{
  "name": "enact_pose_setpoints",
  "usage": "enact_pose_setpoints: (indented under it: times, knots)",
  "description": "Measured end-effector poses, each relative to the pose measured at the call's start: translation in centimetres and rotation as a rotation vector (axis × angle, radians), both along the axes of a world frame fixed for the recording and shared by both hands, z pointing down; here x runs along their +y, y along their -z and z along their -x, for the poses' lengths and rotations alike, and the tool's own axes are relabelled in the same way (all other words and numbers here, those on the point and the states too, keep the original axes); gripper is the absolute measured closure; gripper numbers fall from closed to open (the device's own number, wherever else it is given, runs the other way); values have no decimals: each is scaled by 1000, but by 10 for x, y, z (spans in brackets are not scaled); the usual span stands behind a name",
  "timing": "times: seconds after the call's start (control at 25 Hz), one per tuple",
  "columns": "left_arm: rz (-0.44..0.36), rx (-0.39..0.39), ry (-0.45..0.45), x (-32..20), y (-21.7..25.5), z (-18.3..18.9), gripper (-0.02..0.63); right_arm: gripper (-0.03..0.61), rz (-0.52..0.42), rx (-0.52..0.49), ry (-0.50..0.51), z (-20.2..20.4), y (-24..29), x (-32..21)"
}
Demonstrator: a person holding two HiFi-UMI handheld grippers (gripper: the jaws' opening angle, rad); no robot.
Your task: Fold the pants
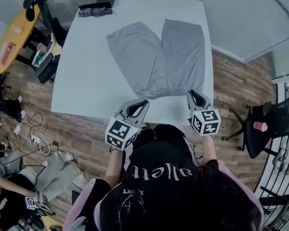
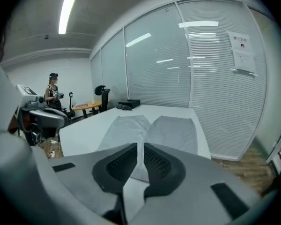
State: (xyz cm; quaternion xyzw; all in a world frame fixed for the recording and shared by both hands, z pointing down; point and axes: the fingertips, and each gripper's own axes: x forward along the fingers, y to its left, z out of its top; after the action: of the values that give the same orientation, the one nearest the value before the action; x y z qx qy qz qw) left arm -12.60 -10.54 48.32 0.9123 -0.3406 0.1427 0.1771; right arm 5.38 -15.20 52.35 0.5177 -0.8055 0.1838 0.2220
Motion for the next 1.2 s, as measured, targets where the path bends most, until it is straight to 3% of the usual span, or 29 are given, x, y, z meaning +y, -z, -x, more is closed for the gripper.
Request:
enact_pose_setpoints:
  times: [0.24, 0.36, 0.48, 0.64, 0.76, 0.8, 0.96, 1.2]
  knots:
    - [120, -84, 4, 3, -53, -7, 581, 546, 110, 171, -43, -73, -68, -7]
    - [192, -191, -17, 5, -91, -10, 580, 541, 159, 160, -62, -95, -93, -7]
    - [250, -248, -12, 3, -120, -14, 580, 490, 209, 147, -77, -113, -109, -9]
    - [313, -255, 23, -2, -142, -17, 575, 457, 250, 145, -69, -124, -123, -8]
    - [370, -286, 18, -4, -160, -18, 449, 439, 271, 149, -39, -124, -132, -6]
    - [383, -304, 21, -6, -166, -18, 434, 436, 277, 155, -27, -125, -135, -6]
    - [415, -347, 70, -14, -181, -13, 408, 406, 306, 181, 14, -129, -147, -3]
    - [478, -303, 159, -28, -194, -12, 396, 391, 343, 183, 38, -130, -158, -1]
